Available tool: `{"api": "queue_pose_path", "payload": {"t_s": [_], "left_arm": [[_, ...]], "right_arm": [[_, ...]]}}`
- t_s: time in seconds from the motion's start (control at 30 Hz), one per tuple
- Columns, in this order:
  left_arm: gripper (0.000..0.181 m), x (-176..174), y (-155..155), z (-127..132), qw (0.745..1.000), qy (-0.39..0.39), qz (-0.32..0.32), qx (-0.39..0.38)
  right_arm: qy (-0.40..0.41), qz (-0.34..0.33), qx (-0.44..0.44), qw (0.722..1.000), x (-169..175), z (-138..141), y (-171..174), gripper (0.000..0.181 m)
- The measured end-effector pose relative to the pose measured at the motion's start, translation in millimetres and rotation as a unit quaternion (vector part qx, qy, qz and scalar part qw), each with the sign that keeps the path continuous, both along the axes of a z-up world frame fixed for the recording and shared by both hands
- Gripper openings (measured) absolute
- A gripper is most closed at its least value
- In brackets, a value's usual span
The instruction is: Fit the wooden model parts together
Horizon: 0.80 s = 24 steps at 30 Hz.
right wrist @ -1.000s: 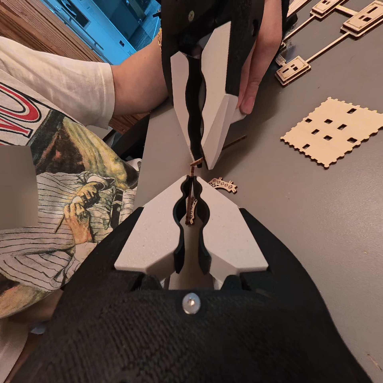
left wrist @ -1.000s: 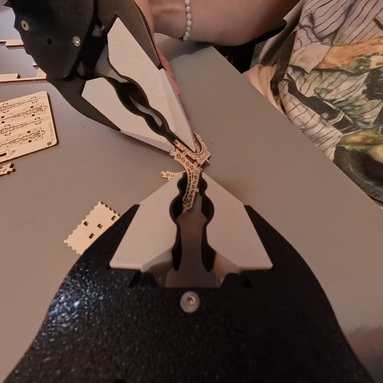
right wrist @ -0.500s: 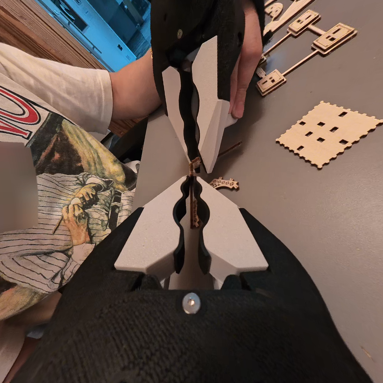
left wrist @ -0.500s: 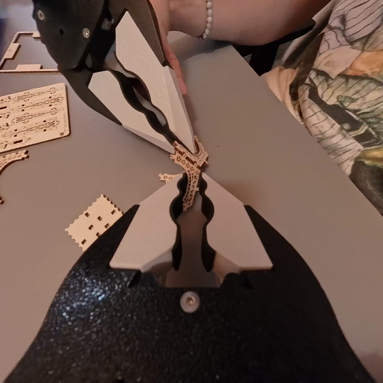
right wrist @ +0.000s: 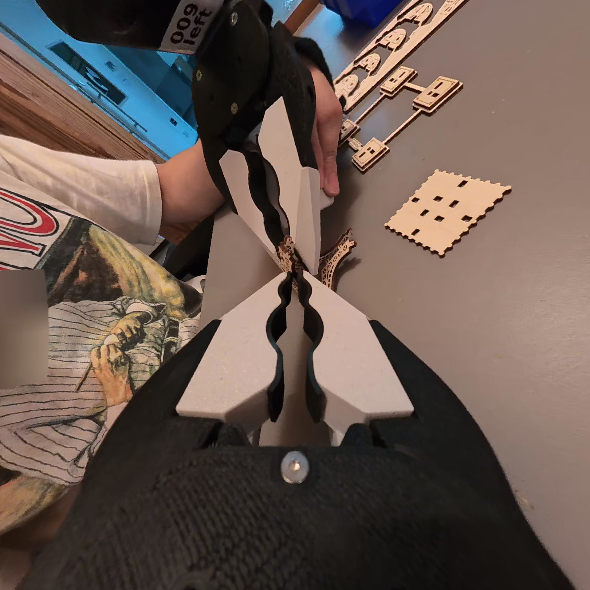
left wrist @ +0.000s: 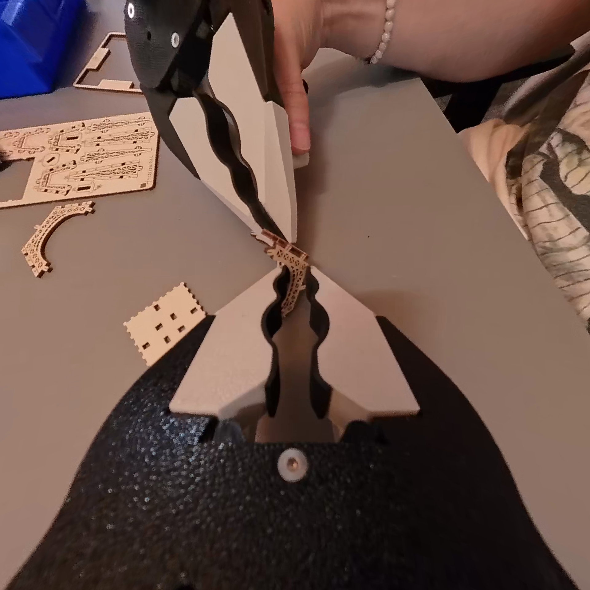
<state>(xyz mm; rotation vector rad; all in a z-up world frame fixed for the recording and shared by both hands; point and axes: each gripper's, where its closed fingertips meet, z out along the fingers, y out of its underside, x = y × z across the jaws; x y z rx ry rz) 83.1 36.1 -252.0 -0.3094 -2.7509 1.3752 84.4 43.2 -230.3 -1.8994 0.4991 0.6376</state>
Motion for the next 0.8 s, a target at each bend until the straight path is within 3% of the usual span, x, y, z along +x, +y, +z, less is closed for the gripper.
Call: {"api": "queue_pose_path", "payload": {"t_s": [0.33, 0.67, 0.8], "left_arm": [[0.008, -6, -6, 1, 1.0, 0.025, 0.013, -0.009], [0.008, -3, -6, 2, 0.999, 0.026, 0.02, -0.016], [0.008, -3, -8, 0, 1.0, 0.025, 0.016, -0.008]], "right_arm": [[-0.012, 0.019, 0.013, 1.0, -7, 5, 0, 0.008], [0.009, -0.021, 0.07, 0.997, 7, 21, -9, 0.001], [0.004, -0.02, 0.021, 1.0, 4, 6, -17, 0.007]]}}
